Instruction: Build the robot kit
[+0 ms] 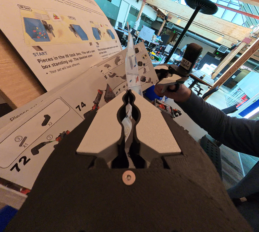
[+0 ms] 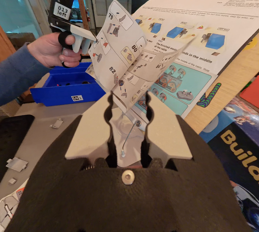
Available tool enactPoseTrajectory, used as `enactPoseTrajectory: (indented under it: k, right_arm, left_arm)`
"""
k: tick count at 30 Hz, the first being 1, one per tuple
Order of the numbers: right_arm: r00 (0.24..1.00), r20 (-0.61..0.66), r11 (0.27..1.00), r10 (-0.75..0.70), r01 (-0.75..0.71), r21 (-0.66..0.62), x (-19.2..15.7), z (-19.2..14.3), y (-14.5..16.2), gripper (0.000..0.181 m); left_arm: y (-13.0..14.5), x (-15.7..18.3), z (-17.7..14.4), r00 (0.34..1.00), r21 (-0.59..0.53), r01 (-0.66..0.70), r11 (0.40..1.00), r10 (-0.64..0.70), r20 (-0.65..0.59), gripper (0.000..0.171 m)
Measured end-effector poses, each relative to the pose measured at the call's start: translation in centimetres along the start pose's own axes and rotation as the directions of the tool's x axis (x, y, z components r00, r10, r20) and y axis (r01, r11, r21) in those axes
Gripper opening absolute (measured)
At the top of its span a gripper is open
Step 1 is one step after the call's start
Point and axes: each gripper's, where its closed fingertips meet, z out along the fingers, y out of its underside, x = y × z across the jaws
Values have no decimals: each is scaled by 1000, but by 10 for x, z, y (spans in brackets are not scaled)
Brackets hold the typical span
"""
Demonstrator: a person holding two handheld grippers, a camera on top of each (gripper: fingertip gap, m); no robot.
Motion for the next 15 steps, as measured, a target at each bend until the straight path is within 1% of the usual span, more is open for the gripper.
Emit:
enactPoseTrajectory:
  k: [1, 2, 3, 4, 7, 11, 13, 15]
  right_arm:
    - [1000, 12, 1000, 10, -10, 0, -1, 1, 1, 25]
    - [1000, 15, 1000, 17, -17, 2, -2, 3, 1, 14]
    - [1000, 23, 1000, 16, -16, 6, -6, 6, 0, 9]
    - [999, 35, 1000, 1, -2, 18, -12, 9, -3, 0]
    - [996, 58, 998, -63, 61, 27, -35, 23, -12, 0]
    - [987, 87, 990, -137, 139, -16, -66, 55, -14, 0]
    - [985, 75, 986, -156, 160, -55, -73, 70, -10, 0]
    - [973, 61, 971, -221, 225, -75, -78, 82, -8, 0]
  left_arm:
    - [1, 0, -1, 1000, 1, 5, 1000, -5, -2, 0]
    - [2, 0, -1, 1000, -1, 15, 1000, -15, -7, 0]
    - [3, 0, 0, 1000, -3, 19, 1000, -19, -7, 0]
    - [4, 1, 1, 1000, -2, 17, 1000, -17, -10, 0]
    - [7, 10, 6, 999, -10, 11, 1000, -12, -32, 0]
    - [9, 22, 15, 996, -1, 26, 1000, -26, -88, 1]
    - [10, 34, 19, 986, 1, 51, 999, -50, -156, 16]
    - [11, 45, 21, 977, -6, 56, 998, -56, -207, 34]
